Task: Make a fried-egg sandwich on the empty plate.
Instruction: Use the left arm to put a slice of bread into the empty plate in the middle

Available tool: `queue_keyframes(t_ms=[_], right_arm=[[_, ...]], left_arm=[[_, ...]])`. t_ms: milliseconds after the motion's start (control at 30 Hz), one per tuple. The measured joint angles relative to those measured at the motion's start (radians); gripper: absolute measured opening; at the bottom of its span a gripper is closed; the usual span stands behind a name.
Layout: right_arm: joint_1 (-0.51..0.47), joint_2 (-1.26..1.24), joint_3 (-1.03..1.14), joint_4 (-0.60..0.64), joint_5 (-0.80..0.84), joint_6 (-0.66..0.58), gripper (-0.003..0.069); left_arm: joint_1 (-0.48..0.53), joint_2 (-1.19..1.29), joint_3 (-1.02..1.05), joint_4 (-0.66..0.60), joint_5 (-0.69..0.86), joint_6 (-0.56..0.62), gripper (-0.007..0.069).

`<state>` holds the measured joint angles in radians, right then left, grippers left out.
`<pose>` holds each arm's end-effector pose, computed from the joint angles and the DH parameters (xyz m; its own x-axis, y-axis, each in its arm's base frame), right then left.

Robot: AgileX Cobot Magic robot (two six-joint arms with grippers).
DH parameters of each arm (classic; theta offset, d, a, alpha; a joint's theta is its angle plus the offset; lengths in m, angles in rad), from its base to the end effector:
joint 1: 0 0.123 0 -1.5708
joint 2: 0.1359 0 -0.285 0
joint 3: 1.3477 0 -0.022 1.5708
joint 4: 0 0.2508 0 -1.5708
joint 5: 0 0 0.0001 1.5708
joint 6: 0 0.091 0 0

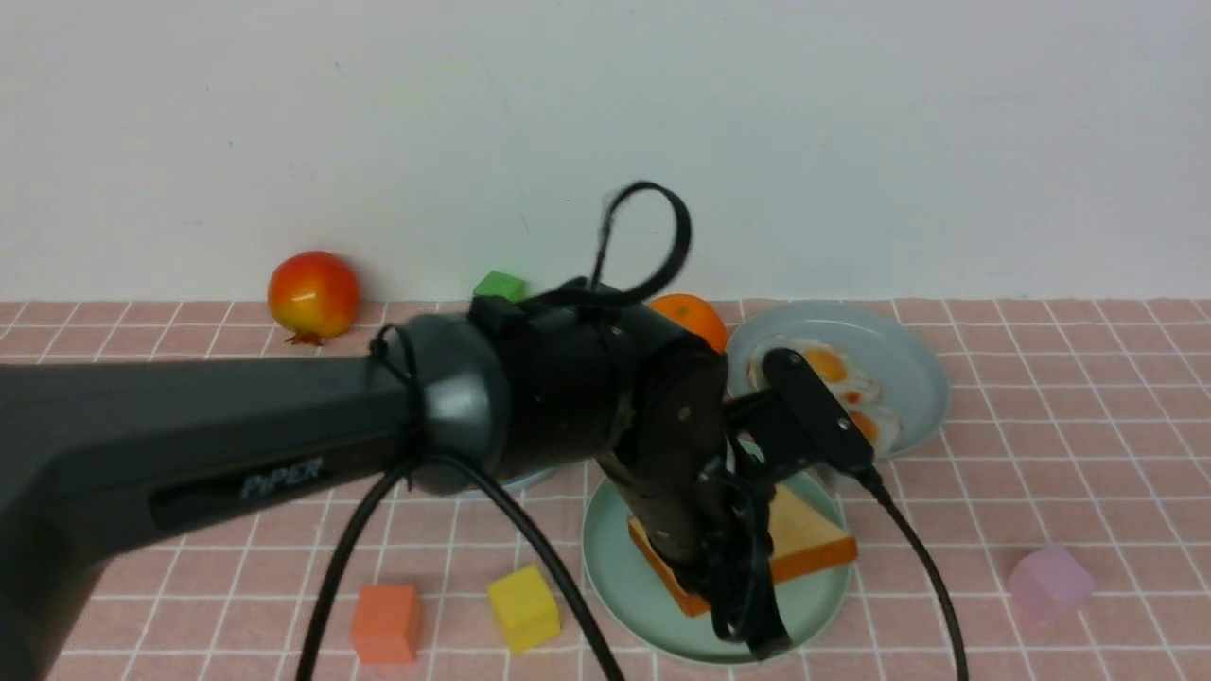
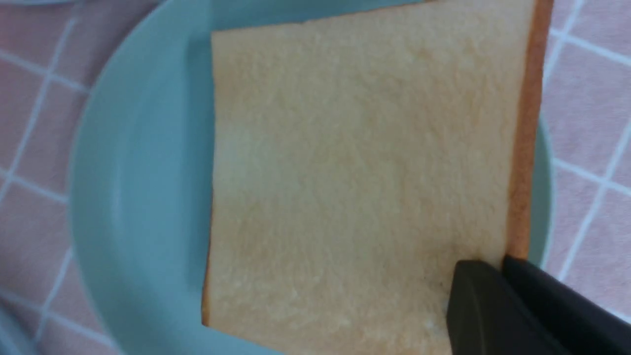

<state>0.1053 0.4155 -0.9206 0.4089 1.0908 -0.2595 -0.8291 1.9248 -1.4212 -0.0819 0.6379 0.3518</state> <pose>0.0257 0.0350 0.3925 -0.4172 -0.1024 -0.9030 -0.4389 0.8928 0.1016 0.2786 -0.3107 0.2141 -0.3507 0.7999 -0.4871 0.8877 0.4496 0.0991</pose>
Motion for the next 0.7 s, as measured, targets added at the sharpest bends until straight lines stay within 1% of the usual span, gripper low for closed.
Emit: queue_keyframes(t_ms=[300,567,700], right_arm=[[0.0,0.0,0.0,0.001,0.002,0.0,0.0051],[0.0,0.0,0.0,0.001,0.012,0.0,0.006],[0.0,0.0,0.0,0.001,0.012,0.0,0.0064]], left_arm=[[-0.001,0.034,0.0,0.051,-0.02,-0.022,0.0034],[-0.001,0.034,0.0,0.067,-0.025,-0.023,0.0034],[-0.001,0.034,0.0,0.07,-0.016,-0.023,0.0074]])
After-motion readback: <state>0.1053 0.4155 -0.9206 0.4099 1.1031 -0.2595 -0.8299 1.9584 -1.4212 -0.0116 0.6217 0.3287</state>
